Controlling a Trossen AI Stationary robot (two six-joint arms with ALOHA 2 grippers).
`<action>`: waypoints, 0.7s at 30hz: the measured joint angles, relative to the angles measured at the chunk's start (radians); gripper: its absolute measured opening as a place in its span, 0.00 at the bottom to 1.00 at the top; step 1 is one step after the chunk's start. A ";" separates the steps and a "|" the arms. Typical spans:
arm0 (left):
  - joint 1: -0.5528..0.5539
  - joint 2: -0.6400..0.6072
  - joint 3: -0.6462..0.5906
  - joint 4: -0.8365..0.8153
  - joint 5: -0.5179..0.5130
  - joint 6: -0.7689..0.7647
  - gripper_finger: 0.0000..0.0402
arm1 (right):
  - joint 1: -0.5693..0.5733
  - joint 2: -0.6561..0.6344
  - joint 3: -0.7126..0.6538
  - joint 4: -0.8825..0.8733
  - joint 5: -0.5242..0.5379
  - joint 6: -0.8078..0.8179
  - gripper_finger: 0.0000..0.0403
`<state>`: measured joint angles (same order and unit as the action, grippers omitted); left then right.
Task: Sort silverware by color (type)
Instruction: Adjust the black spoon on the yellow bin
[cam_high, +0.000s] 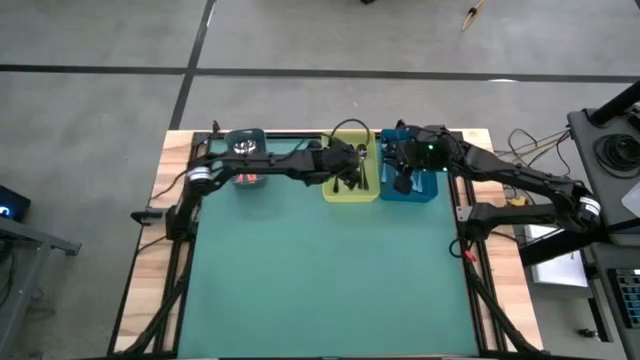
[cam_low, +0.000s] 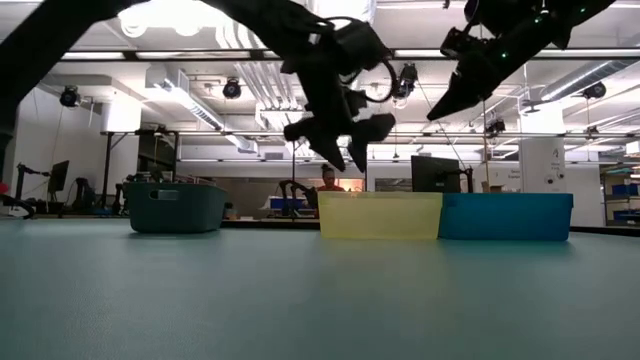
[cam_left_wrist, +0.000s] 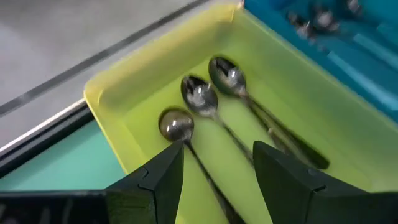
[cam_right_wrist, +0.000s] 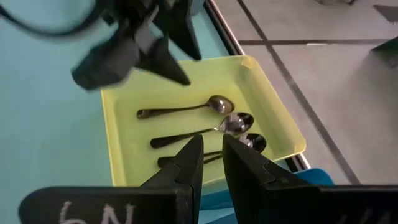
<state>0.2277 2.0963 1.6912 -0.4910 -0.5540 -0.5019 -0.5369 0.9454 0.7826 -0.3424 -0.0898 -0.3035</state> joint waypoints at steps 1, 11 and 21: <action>0.002 0.024 0.036 -0.042 0.001 -0.007 0.43 | 0.000 -0.008 0.000 0.000 0.000 0.001 0.13; 0.014 0.245 0.362 -0.335 0.005 -0.034 0.43 | 0.000 -0.015 -0.002 -0.019 -0.024 -0.003 0.13; 0.022 0.400 0.578 -0.476 0.006 -0.059 0.43 | 0.000 -0.014 -0.005 -0.020 -0.023 -0.012 0.13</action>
<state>0.2500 2.4964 2.2696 -0.9669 -0.5478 -0.5605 -0.5373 0.9318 0.7776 -0.3622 -0.1131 -0.3153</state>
